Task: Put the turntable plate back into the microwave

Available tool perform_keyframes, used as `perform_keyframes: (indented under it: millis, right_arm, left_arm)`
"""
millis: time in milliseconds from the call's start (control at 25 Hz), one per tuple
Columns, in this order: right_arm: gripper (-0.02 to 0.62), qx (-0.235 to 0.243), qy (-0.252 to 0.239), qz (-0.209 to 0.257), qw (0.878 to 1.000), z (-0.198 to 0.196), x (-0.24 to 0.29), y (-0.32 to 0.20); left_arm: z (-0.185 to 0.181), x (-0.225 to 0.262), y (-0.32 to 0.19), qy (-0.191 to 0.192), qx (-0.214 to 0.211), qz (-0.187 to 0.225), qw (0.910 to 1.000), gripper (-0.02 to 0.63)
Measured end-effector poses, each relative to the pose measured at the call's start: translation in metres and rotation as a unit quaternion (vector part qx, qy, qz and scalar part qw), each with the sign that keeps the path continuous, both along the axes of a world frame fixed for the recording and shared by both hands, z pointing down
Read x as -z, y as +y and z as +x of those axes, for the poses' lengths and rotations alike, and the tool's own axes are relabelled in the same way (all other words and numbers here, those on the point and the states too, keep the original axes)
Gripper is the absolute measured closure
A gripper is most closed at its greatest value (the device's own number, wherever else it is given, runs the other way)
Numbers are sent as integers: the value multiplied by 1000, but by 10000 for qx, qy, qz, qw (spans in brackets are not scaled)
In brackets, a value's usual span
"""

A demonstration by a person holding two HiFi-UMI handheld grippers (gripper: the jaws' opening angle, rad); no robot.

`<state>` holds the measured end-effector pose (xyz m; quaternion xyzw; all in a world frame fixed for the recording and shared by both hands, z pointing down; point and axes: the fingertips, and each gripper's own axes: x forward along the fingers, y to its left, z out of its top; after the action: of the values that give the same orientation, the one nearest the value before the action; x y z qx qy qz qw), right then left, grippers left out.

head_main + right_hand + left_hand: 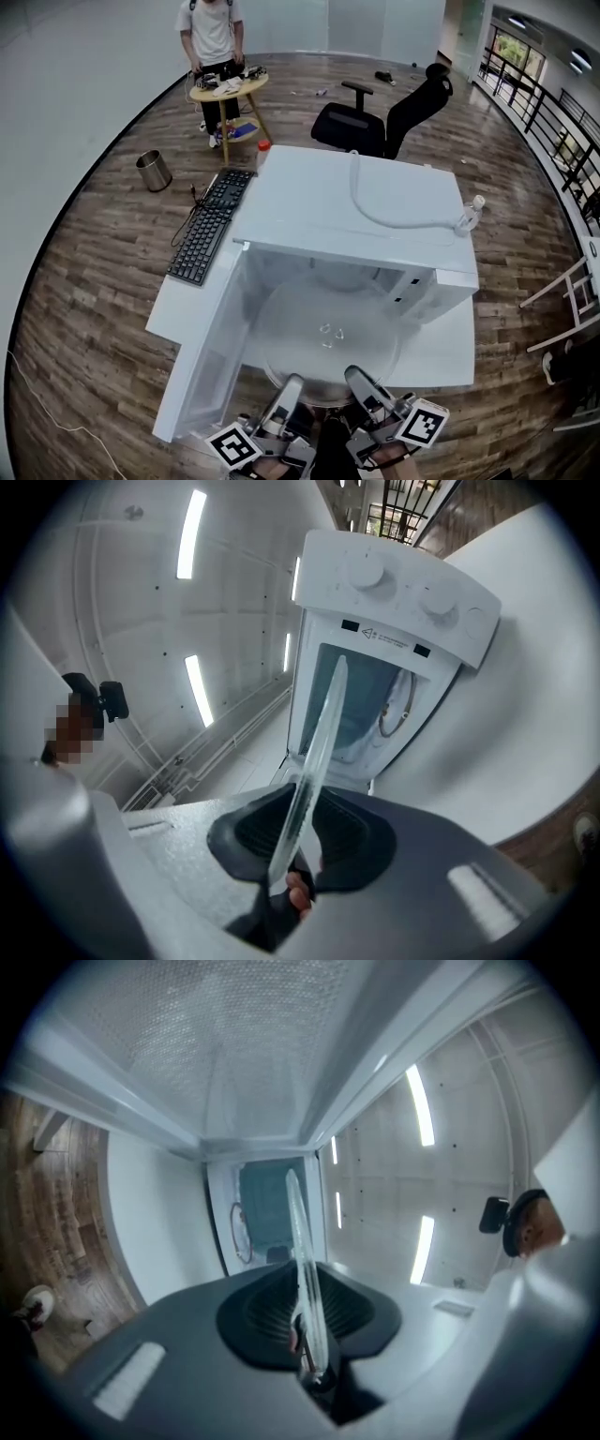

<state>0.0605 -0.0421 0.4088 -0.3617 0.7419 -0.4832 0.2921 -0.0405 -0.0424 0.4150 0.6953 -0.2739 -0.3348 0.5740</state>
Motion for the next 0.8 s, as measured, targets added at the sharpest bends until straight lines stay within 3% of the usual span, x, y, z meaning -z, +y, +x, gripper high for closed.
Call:
perform_keyframes:
  millis: [800]
  right_arm:
    - [535, -147, 50, -60, 9999, 11, -30, -73]
  left_arm:
    - [11, -30, -74, -202, 123, 119, 9996, 535]
